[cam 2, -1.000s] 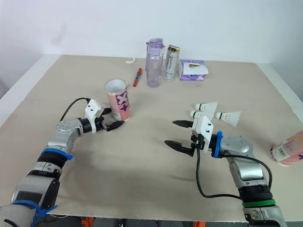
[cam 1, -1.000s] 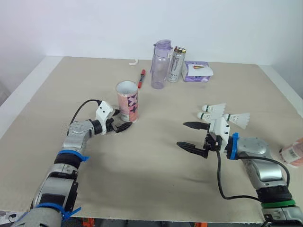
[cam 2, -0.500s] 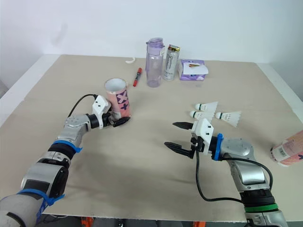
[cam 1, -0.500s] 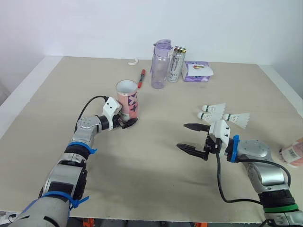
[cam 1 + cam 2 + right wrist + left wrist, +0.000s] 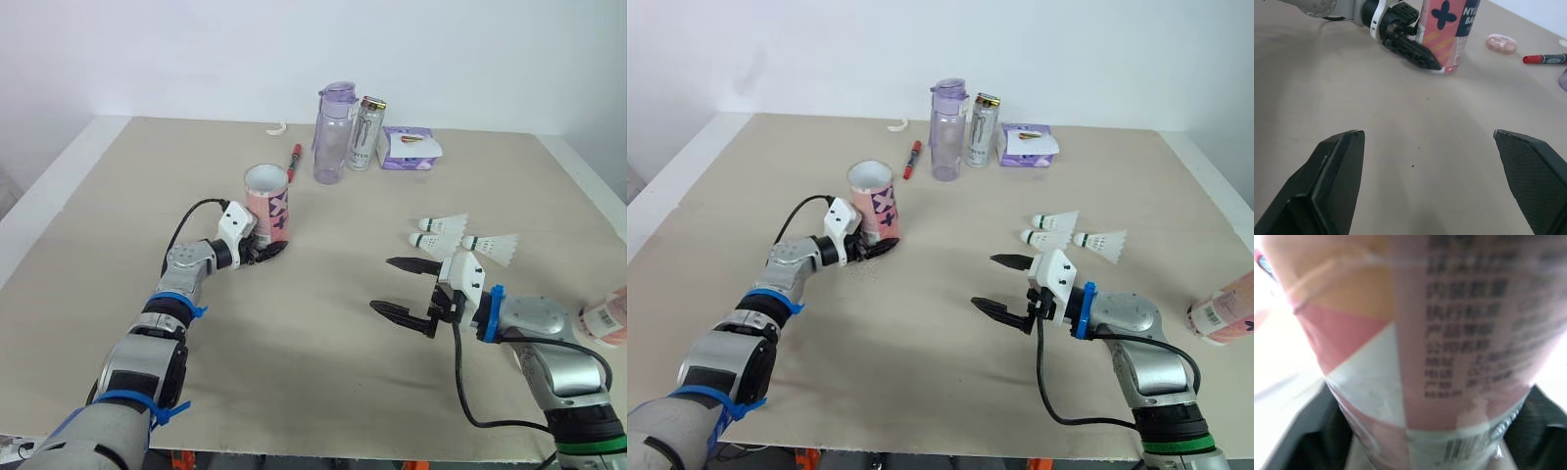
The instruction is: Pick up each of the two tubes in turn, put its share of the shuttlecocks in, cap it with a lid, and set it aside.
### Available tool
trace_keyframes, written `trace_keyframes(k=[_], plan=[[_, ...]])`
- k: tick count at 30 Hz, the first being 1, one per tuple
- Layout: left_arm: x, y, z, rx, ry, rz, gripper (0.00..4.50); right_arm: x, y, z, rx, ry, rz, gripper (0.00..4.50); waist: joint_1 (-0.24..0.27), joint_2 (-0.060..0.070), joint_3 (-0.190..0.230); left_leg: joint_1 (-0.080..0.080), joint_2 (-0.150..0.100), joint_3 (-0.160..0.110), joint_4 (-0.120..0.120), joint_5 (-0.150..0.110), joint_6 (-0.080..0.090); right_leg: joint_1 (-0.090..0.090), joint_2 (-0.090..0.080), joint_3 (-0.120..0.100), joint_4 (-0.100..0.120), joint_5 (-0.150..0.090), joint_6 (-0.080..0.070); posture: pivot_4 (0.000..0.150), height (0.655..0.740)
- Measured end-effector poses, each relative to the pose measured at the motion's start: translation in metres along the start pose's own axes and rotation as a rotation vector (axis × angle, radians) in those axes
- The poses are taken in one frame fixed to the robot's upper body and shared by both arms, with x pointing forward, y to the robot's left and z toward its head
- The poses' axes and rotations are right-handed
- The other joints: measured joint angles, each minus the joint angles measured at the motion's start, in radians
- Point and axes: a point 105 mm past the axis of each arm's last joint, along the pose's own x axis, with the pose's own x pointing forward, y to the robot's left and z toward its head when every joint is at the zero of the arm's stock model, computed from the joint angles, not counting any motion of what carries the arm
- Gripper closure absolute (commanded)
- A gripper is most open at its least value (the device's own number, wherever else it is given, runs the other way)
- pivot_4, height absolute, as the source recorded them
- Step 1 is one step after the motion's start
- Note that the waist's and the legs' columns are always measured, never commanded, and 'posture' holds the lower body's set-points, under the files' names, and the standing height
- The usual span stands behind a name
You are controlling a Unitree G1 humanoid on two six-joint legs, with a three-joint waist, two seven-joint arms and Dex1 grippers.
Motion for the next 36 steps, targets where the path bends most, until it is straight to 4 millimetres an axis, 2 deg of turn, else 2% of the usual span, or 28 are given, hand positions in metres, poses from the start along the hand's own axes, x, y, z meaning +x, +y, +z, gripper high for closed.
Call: trace_keyframes(k=[9, 14, 15, 16, 17, 20, 22, 23, 24, 25, 30, 36], plan=[[0.000, 0.000, 0.000, -0.006, -0.002, 0.001, 1.28, -0.001, 0.002, 0.001, -0.002, 0.002, 0.000, 0.00, 0.000, 0.000, 0.000, 0.000, 0.000, 0.000, 0.000, 0.000, 0.000, 0.000, 0.000, 0.000, 0.000, 0.000, 0.000, 0.150, 0.7400], [-0.006, -0.003, 0.002, 0.099, 0.019, -0.059, 1.28, -0.003, 0.004, 0.003, 0.010, -0.011, -0.005, 0.00, 0.000, 0.000, 0.000, 0.000, 0.000, 0.000, 0.000, 0.000, 0.000, 0.000, 0.000, 0.000, 0.000, 0.000, 0.000, 0.150, 0.7400], [-0.011, -0.014, 0.003, 0.190, 0.029, -0.156, 1.28, -0.006, 0.004, 0.007, 0.007, -0.028, -0.020, 0.00, 0.000, 0.000, 0.000, 0.000, 0.000, 0.000, 0.000, 0.000, 0.000, 0.000, 0.000, 0.000, 0.000, 0.000, 0.000, 0.150, 0.7400], [-0.011, -0.016, 0.004, 0.202, 0.029, -0.168, 1.28, -0.007, 0.004, 0.008, 0.006, -0.030, -0.022, 0.00, 0.000, 0.000, 0.000, 0.000, 0.000, 0.000, 0.000, 0.000, 0.000, 0.000, 0.000, 0.000, 0.000, 0.000, 0.000, 0.150, 0.7400], [-0.013, -0.033, 0.008, 0.319, 0.050, -0.306, 1.28, -0.008, 0.006, 0.012, 0.001, -0.049, -0.024, 0.00, 0.000, 0.000, 0.000, 0.000, 0.000, 0.000, 0.000, 0.000, 0.000, 0.000, 0.000, 0.000, 0.000, 0.000, 0.000, 0.150, 0.7400], [-0.013, -0.037, 0.008, 0.331, 0.057, -0.327, 1.28, -0.008, 0.006, 0.013, 0.003, -0.053, -0.024, 0.00, 0.000, 0.000, 0.000, 0.000, 0.000, 0.000, 0.001, 0.000, 0.000, 0.000, 0.000, 0.000, 0.000, 0.000, 0.000, 0.150, 0.7400], [-0.017, -0.046, 0.011, 0.383, 0.073, -0.395, 1.28, -0.009, 0.011, 0.014, 0.011, -0.062, -0.021, 0.00, -0.001, 0.000, 0.000, 0.000, 0.001, 0.000, 0.000, 0.000, 0.000, 0.000, 0.000, 0.000, 0.000, 0.000, 0.000, 0.150, 0.7400], [-0.019, -0.064, 0.017, 0.478, 0.117, -0.534, 1.28, -0.008, 0.019, 0.019, 0.023, -0.084, 0.002, 0.00, 0.000, 0.000, 0.000, -0.001, 0.001, 0.000, 0.000, 0.000, 0.000, 0.000, 0.000, 0.000, 0.001, -0.001, 0.000, 0.150, 0.7400], [-0.019, -0.065, 0.018, 0.483, 0.119, -0.542, 1.28, -0.008, 0.020, 0.019, 0.023, -0.085, 0.004, 0.00, 0.000, 0.000, 0.000, -0.001, 0.001, 0.000, 0.000, 0.000, 0.000, 0.000, 0.000, 0.000, 0.001, -0.001, 0.000, 0.150, 0.7400], [-0.018, -0.082, 0.021, 0.539, 0.150, -0.645, 1.28, -0.008, 0.025, 0.023, 0.034, -0.103, 0.021, 0.00, 0.000, 0.000, 0.000, 0.000, 0.000, 0.000, 0.001, 0.000, 0.000, 0.000, 0.000, 0.000, 0.000, 0.000, 0.000, 0.150, 0.7400], [-0.021, -0.096, 0.028, 0.586, 0.249, -0.751, 1.28, -0.008, 0.036, 0.024, 0.078, -0.115, 0.046, 0.00, 0.000, 0.001, -0.001, 0.000, 0.001, -0.001, 0.001, 0.000, 0.000, 0.000, 0.002, 0.000, 0.001, 0.000, -0.001, 0.150, 0.7400], [-0.022, -0.105, 0.033, 0.595, 0.343, -0.816, 1.28, -0.008, 0.039, 0.025, 0.092, -0.119, 0.054, 0.00, 0.000, 0.001, -0.001, 0.000, 0.001, -0.001, 0.001, 0.000, 0.000, 0.001, 0.002, 0.000, 0.001, -0.001, -0.001, 0.150, 0.7400]])
